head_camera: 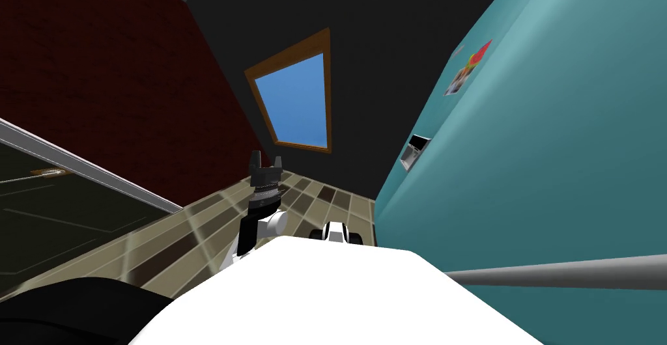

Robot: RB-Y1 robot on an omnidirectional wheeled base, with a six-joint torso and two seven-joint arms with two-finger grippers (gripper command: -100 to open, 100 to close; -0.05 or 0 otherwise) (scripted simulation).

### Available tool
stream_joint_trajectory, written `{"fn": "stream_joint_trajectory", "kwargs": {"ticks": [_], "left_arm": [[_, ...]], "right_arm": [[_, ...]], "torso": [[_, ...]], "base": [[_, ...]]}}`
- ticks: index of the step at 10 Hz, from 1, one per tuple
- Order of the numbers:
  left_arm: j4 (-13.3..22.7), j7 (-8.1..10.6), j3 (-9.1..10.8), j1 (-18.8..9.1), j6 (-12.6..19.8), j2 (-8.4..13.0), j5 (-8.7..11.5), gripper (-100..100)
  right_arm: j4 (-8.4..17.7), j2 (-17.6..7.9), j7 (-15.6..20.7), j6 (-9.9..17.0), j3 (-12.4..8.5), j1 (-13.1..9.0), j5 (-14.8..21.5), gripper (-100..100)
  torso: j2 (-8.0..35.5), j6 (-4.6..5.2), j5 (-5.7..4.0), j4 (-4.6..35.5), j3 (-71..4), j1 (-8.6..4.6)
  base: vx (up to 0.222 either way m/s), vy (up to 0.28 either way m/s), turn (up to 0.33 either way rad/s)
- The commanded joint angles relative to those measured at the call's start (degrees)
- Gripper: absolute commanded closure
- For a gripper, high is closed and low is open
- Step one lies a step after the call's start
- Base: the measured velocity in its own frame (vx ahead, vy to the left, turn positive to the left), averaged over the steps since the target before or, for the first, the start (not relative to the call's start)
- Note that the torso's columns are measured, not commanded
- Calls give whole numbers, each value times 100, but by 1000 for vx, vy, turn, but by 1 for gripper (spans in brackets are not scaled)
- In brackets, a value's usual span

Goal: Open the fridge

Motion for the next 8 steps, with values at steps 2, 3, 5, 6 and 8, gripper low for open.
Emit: {"fn": "stream_joint_trajectory", "kwargs": {"ticks": [2, 3, 5, 6, 8], "left_arm": [[0, 0, 0, 0, 0, 0, 0, 0], [0, 0, 0, 0, 0, 0, 0, 0], [0, 0, 0, 0, 0, 0, 0, 0], [0, 0, 0, 0, 0, 0, 0, 0], [0, 0, 0, 0, 0, 0, 0, 0]], "right_arm": [[72, -50, 48, 6, -407, 124, -50, -100], [86, -59, 64, -2, -526, 150, -57, -100], [86, -16, 1, 47, -501, 280, -116, -100], [63, -2, 22, -17, -470, 205, -76, -100], [82, 102, 44, 1, -361, 273, -83, 100]], "torso": [[-15, -2, -4, -7, -14, -8], [-19, -3, -8, -10, -19, -17], [-17, 0, -13, -9, -15, -22], [-21, -2, -13, -10, -18, -27], [-1, 6, -18, 0, 2, -23]], "base": [[19, -3, 15], [11, 5, -3], [6, 1, -27], [6, 0, -36], [24, 58, -39]]}}
